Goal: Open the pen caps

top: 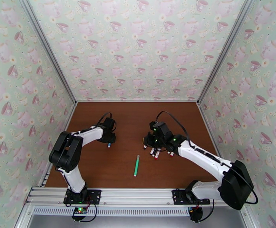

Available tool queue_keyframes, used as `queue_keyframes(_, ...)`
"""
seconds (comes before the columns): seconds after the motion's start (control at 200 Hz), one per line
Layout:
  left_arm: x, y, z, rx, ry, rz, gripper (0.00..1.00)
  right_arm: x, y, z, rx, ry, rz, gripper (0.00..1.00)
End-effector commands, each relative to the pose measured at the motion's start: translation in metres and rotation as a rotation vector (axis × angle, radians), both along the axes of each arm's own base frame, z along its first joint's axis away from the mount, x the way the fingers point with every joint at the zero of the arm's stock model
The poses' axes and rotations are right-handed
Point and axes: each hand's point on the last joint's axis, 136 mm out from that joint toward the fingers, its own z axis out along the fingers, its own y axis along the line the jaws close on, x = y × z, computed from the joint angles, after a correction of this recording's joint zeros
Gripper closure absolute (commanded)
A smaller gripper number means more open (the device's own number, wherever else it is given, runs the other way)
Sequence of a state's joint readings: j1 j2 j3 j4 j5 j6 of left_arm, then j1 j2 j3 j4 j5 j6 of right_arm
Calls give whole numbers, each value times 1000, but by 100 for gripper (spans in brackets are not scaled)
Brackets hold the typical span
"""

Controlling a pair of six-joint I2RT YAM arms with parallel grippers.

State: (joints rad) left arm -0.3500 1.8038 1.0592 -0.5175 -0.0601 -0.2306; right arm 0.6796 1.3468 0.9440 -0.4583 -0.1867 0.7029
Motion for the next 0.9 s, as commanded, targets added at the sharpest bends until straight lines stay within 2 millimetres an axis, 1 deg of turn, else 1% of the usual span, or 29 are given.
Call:
queue_keyframes(0.0,2,-9,-17,-38,11,-21,70,6,2,0,-31,-1,9,99)
queue_keyframes(0.085,1,-9,-18,-39,11,-20,69,8,3,-1,-35,-11,11,99)
queue_keyframes(0.2,1,-10,-17,-44,12,-26,68,13,-2,-2,-63,-26,4,100)
queue_keyframes(0.265,1,-10,-16,-49,11,-28,67,17,-4,1,-68,-39,2,99)
queue_keyframes(0.351,-1,-14,-11,-73,10,-22,66,23,-13,3,-86,-55,-8,99)
queue_keyframes(0.411,-1,-18,-3,-101,-4,-15,62,28,-22,4,-112,-61,-16,99)
queue_keyframes(0.491,0,-21,12,-127,-37,0,58,33,-33,3,-160,-73,-12,99)
queue_keyframes(0.576,0,-29,33,-180,-69,-4,46,40,-48,0,-224,-76,-8,99)
queue_keyframes(0.611,0,-33,44,-193,-86,-10,45,44,-53,-1,-242,-78,-9,99)
queue_keyframes(0.731,-4,-50,80,-240,-143,-59,23,56,-73,-6,-283,-72,-31,99)
queue_keyframes(0.821,-10,-63,108,-290,-193,-99,1,65,-87,-11,-343,-67,-40,99)
queue_keyframes(0.891,-17,-73,129,-341,-235,-130,0,72,-98,-15,-403,-68,-47,99)
